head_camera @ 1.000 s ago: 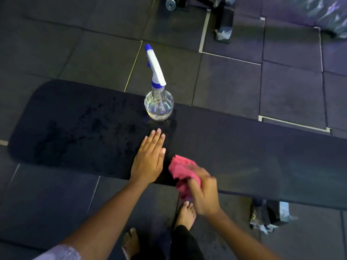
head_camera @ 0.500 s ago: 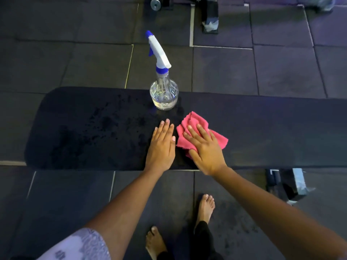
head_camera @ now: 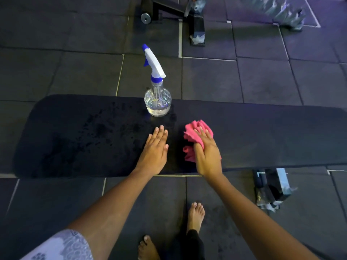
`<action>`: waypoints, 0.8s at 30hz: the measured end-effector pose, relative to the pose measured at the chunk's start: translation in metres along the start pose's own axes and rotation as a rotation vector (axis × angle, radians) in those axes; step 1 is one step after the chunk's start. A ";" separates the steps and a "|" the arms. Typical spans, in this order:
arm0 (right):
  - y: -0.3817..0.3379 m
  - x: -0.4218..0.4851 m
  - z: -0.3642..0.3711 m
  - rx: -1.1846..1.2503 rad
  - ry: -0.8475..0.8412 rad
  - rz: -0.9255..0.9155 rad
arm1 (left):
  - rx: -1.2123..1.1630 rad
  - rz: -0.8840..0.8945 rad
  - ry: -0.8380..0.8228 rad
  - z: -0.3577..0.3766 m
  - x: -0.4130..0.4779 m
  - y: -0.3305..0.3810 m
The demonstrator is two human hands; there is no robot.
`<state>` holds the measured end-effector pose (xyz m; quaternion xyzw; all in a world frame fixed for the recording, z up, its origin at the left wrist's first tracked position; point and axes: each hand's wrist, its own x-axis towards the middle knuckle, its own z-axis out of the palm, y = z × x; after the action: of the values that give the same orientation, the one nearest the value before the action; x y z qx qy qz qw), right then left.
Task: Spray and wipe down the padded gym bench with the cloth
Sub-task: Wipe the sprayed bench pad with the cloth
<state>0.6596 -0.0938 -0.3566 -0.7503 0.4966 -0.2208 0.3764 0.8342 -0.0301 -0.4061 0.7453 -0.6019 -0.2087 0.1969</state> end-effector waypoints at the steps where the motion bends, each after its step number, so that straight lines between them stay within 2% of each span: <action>1: 0.002 0.006 0.002 -0.060 -0.057 -0.001 | 0.006 0.001 0.001 0.001 0.000 0.000; 5: 0.014 -0.005 0.019 -0.342 -0.182 -0.059 | -0.022 -0.026 -0.018 -0.001 0.000 0.002; 8: 0.018 -0.026 0.021 -0.340 -0.203 -0.099 | -0.021 -0.019 -0.032 -0.003 0.001 0.002; 12: 0.022 -0.056 0.017 -0.321 -0.316 -0.127 | -0.002 -0.009 -0.018 0.000 0.000 0.001; 15: 0.018 -0.065 0.009 -0.179 -0.358 -0.104 | 0.032 -0.011 0.008 0.003 -0.001 0.001; 17: 0.013 -0.062 0.001 -0.047 -0.331 -0.050 | 0.050 -0.011 0.000 0.004 -0.001 0.001; 20: 0.006 -0.045 -0.008 0.054 -0.179 -0.057 | 0.040 -0.003 -0.022 0.002 -0.002 0.000; 22: 0.004 -0.025 -0.009 0.026 -0.090 -0.074 | 0.038 0.002 -0.026 0.002 -0.002 0.000; 24: 0.004 -0.007 -0.005 -0.043 -0.109 -0.071 | 0.055 -0.001 -0.016 0.003 -0.002 0.000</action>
<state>0.6505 -0.0905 -0.3566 -0.7863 0.4531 -0.1821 0.3785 0.8326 -0.0278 -0.4084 0.7490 -0.6086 -0.1982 0.1713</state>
